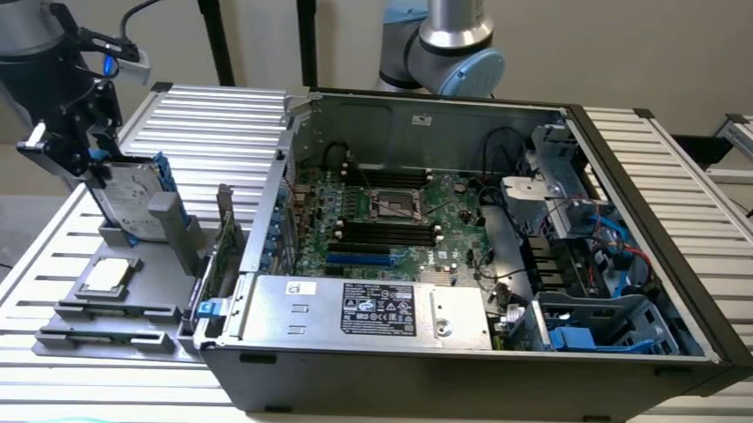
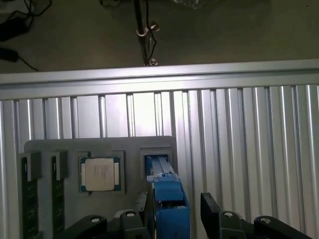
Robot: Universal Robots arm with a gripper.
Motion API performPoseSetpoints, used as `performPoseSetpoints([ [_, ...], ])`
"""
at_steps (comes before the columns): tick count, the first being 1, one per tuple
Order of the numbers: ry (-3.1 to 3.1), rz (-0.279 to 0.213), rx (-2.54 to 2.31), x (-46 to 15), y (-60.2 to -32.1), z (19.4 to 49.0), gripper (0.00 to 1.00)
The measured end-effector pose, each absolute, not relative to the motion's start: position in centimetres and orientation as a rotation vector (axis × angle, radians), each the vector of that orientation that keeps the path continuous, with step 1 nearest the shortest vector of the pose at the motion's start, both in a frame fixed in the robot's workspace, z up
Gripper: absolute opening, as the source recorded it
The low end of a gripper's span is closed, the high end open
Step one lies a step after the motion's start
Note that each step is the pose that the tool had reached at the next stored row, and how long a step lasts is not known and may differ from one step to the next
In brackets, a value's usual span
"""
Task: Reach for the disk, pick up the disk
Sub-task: 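Pick up the disk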
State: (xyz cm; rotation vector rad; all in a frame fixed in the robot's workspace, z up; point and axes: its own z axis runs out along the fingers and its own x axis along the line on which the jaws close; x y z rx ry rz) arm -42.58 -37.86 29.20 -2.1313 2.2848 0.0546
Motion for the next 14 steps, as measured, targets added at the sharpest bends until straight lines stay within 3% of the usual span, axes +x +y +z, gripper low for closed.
performPoseSetpoints([
  [14, 2.259, 0.055, -2.159, -42.58, -37.89, 28.83, 0.54],
])
